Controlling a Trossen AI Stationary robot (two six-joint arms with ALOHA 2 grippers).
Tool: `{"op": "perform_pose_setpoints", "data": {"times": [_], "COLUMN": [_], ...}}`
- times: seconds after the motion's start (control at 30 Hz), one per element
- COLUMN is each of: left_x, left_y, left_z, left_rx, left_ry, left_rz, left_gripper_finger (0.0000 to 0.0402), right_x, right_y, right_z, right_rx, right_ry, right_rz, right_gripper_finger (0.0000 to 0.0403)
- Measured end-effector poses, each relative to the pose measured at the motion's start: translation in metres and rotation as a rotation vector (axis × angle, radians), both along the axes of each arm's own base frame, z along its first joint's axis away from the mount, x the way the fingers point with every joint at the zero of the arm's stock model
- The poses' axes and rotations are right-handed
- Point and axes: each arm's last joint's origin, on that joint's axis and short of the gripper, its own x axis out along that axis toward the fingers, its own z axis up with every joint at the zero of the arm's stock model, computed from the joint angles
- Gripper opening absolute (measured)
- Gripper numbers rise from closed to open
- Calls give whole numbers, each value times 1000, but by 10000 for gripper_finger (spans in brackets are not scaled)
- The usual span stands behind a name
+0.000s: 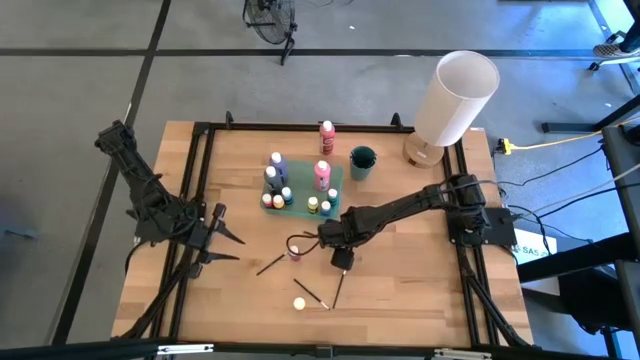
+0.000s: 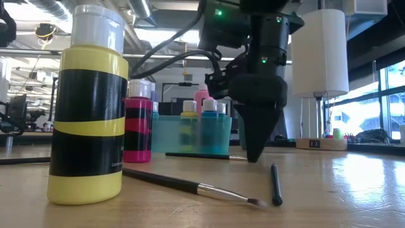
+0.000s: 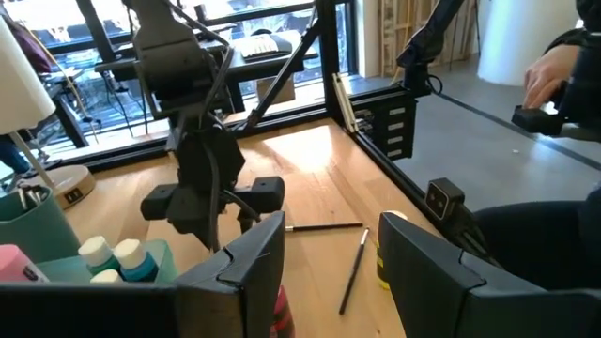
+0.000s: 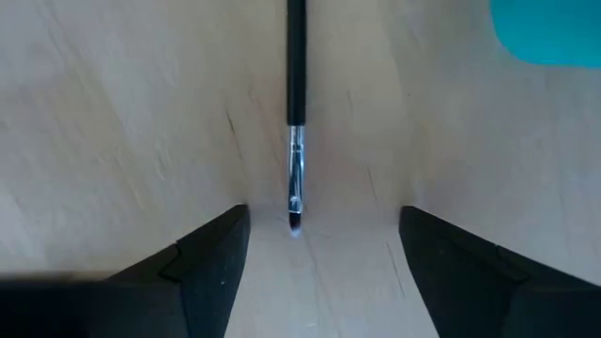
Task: Pick & Place Paint Supplies
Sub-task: Put the black paint brush into the dark green cup
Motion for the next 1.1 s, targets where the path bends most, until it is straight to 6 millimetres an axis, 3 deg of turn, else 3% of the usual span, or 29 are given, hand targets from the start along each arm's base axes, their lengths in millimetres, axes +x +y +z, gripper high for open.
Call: {"op": "perform_pose_setpoints", "data": {"times": [0.43, 0.87, 1.1], "left_x": [0, -1, -1], "left_y": [0, 1, 1], "left_z": [0, -4, -4], "left_rx": [3, -6, -11], "left_ry": [3, 37, 38], "left_rz": [-1, 7, 7], "left_gripper_finger": [168, 169, 169], "right_x": [1, 2, 2], "right_y": [0, 1, 2], "right_z": [-2, -3, -3], "right_rx": [-12, -13, -14], "right_ry": [-3, -12, -12], "right_rz": [24, 48, 51], "right_gripper_finger": [243, 150, 79]}}
